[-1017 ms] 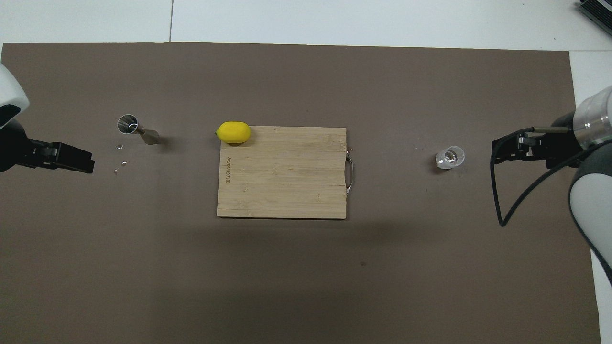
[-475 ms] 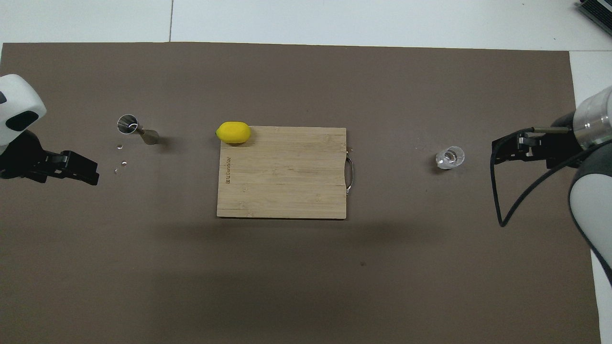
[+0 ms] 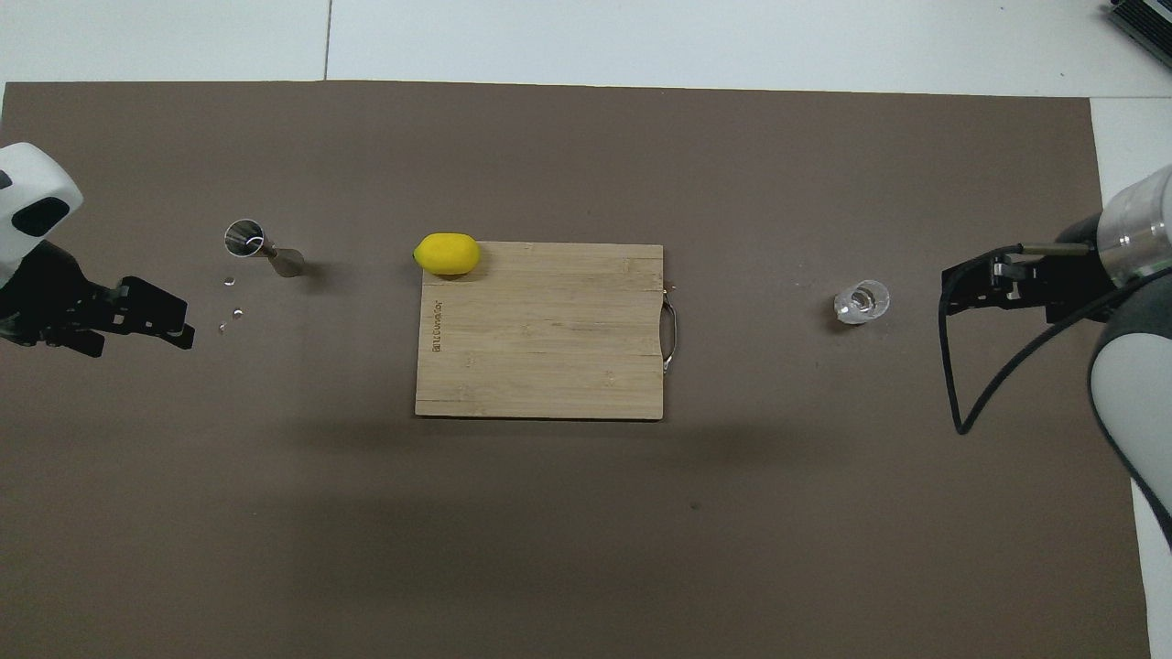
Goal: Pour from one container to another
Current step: 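Move the left gripper toward the small dark cup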
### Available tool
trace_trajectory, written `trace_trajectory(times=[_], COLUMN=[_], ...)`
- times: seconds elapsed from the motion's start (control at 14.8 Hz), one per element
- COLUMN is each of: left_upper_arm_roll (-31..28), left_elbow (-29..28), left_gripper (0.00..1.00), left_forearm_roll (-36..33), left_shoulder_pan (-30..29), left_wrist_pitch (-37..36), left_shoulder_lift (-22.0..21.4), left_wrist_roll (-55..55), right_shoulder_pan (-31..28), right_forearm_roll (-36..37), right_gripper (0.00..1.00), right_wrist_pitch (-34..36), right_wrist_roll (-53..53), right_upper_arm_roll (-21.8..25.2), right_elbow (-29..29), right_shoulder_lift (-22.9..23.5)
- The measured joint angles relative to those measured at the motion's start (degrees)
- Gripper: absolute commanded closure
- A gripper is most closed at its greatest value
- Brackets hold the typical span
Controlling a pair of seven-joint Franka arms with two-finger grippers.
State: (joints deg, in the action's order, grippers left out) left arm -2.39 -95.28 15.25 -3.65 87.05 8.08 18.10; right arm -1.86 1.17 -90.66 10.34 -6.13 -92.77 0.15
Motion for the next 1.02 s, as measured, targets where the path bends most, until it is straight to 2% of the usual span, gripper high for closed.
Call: trace_trajectory(times=[0.27,0.61,0.81,1.02], left_upper_arm_roll=[-3.4,-5.9,-6.2,-6.3], left_elbow=[-3.7,-10.1,-13.7,-17.1], left_gripper=[0.00,0.00,0.00,0.00], left_forearm_roll=[11.8,27.1,34.2,41.3], left_shoulder_pan=[-0.1,-0.4,-0.6,-1.7], left_wrist_pitch=[6.8,19.5,26.8,30.4], left_shoulder_lift=[0.5,0.4,0.4,0.9], left_wrist_roll=[18.7,39.3,46.1,47.1], right_shoulder_pan=[0.0,0.0,0.0,0.0], right_forearm_roll=[0.0,0.0,0.0,0.0], right_gripper=[0.01,0.01,0.01,0.01], right_wrist_pitch=[0.0,0.0,0.0,0.0], right_wrist_roll=[0.0,0.0,0.0,0.0], right_upper_arm_roll=[0.0,0.0,0.0,0.0], right_elbow=[0.0,0.0,0.0,0.0], right_shoulder_lift=[0.0,0.0,0.0,0.0])
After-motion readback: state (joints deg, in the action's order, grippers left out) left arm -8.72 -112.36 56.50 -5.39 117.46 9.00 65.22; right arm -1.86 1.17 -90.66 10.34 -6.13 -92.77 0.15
